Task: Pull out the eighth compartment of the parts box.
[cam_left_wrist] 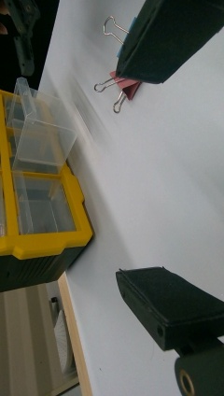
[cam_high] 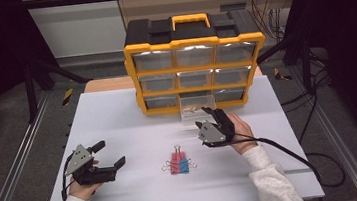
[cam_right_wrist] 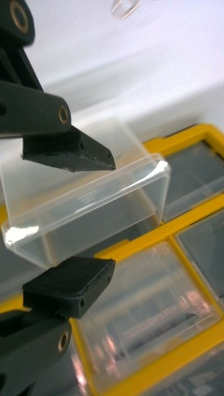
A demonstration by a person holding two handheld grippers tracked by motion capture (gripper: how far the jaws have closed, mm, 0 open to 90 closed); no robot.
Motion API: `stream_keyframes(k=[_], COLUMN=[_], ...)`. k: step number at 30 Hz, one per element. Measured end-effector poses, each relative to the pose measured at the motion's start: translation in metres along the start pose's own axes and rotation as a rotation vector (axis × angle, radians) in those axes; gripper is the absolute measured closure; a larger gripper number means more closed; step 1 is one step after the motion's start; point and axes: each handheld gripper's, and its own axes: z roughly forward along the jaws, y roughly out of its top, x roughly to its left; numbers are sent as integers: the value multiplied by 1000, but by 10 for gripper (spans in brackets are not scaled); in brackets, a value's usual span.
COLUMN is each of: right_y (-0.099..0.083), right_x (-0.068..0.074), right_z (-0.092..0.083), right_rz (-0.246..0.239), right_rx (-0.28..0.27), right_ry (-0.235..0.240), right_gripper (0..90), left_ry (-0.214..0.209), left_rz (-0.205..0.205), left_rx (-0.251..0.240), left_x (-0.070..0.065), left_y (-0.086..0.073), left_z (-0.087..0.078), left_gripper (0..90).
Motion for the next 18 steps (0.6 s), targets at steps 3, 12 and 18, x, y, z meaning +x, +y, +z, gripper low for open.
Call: stream_keyframes(k=[3,12,18], right_y=[2,5,4], right_x=[-5,-18,-20], right_z=[-7,-26,-39], right_rz=[171,544,641], right_rx=[-24,-82,-97], right_ry=[28,80,84], right_gripper=[369,228,212], left_ry=[0,0,0], left_rz=[-1,-2,-4], left_rx=[1,1,-1], left_x=[0,0,0], left_y=[0,0,0], left_z=[0,0,0], left_gripper=[33,33,33])
